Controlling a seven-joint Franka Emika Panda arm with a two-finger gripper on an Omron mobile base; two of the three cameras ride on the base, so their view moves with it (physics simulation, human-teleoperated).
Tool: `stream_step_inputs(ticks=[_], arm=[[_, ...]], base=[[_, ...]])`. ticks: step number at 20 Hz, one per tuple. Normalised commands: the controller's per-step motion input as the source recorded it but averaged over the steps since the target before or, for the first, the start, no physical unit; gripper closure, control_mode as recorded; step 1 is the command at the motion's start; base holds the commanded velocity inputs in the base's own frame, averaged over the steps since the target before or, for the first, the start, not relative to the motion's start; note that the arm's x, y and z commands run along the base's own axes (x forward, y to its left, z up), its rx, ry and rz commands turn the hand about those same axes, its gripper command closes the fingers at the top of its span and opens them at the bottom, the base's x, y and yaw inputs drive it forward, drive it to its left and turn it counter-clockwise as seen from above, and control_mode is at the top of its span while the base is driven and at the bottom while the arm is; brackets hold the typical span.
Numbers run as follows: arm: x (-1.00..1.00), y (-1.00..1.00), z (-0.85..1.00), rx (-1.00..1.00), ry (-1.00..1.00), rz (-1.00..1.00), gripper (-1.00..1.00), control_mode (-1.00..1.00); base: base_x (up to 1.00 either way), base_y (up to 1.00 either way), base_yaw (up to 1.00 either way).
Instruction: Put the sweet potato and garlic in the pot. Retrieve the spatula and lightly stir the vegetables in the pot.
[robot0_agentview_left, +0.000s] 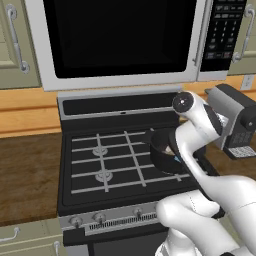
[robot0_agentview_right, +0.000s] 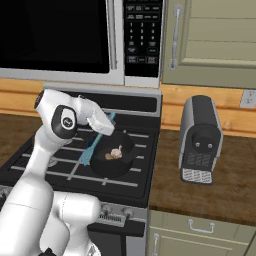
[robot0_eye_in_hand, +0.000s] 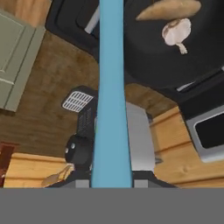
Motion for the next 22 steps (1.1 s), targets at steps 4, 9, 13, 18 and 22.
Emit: stream_step_inputs(ticks=[4, 9, 13, 18, 22], arm=[[0.41, 0.00, 0.04, -0.11, -0.03, 0.23, 1.00, -1.00], [0.37, 0.04, 0.14, -0.11, -0.01, 0.20, 1.00, -1.00], [0.44, 0.13, 0.02, -0.03, -0.03, 0.11, 1.00, -1.00], [0.43, 0.20, 0.00, -0.04, -0.05, 0.09, 1.00, -1.00], [0.47, 0.18, -0.12, -0.07, -0.06, 0.11, 1.00, -1.00]], base=[[0.00, 0.00, 0.00], [0.00, 0.00, 0.00], [0.00, 0.00, 0.00], [0.00, 0.00, 0.00], [0.00, 0.00, 0.00]])
